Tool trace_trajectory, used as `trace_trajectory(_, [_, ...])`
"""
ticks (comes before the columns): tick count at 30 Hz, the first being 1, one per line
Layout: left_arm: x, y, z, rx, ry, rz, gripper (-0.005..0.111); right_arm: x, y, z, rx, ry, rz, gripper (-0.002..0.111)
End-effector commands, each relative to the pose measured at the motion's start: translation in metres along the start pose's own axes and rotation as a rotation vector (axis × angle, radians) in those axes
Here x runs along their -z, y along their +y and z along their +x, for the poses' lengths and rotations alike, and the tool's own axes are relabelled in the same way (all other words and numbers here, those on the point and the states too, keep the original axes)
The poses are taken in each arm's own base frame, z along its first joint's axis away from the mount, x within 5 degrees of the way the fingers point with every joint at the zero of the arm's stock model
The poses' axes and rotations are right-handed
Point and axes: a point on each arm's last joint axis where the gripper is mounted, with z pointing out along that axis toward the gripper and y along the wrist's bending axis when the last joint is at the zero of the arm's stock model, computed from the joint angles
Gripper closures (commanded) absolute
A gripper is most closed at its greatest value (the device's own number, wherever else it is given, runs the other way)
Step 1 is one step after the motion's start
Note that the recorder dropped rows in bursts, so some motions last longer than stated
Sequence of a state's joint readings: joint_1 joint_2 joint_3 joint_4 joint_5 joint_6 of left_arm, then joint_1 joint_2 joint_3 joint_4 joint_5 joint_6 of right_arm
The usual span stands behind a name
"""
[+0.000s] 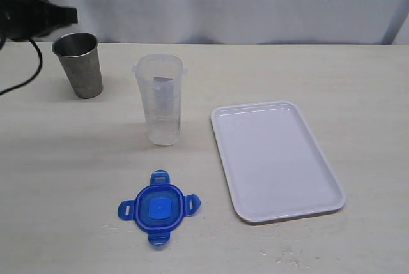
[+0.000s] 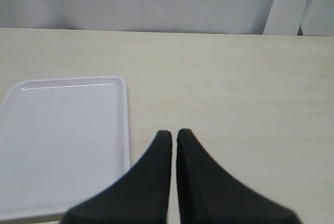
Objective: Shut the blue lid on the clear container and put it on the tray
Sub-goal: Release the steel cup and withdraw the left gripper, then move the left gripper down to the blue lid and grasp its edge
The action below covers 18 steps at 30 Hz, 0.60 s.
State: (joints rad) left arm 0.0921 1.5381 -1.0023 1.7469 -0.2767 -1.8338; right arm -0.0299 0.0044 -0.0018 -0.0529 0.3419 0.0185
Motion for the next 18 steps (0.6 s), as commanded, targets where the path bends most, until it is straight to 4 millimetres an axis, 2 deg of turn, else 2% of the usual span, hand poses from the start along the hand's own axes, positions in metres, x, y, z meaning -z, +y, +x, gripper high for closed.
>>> trace_trajectory(1, [0.044, 0.004, -0.034, -0.111, -0.199, -0.262, 0.107, 0.0, 0.0, 0.0, 0.001, -0.003, 0.005, 0.104])
trace_trajectory(6, [0.093, 0.02, -0.056, -0.37, -0.292, -0.716, 0.107, 0.0, 0.0, 0.0, 0.001, -0.003, 0.005, 0.104])
trace_trajectory(9, [0.107, 0.028, -0.057, -0.516, -0.214, -0.899, 0.107, 0.0, 0.0, 0.0, 0.001, -0.003, 0.005, 0.104])
trace_trajectory(11, [0.109, 0.034, -0.053, -0.607, -0.092, -0.974, 0.107, 0.0, 0.0, 0.0, 0.001, -0.003, 0.005, 0.104])
trace_trajectory(14, [0.104, 0.04, -0.043, -0.596, 0.151, -0.973, 0.107, 0.0, 0.0, 0.0, 0.001, -0.003, 0.005, 0.104])
trace_trajectory(16, [0.095, 0.039, -0.035, -0.591, 0.31, -0.874, 0.107, 0.0, 0.0, 0.0, 0.001, -0.003, 0.005, 0.104])
trace_trajectory(18, [0.086, 0.03, -0.029, -0.558, 0.452, -0.695, 0.107, 0.0, 0.0, 0.0, 0.001, -0.003, 0.005, 0.104])
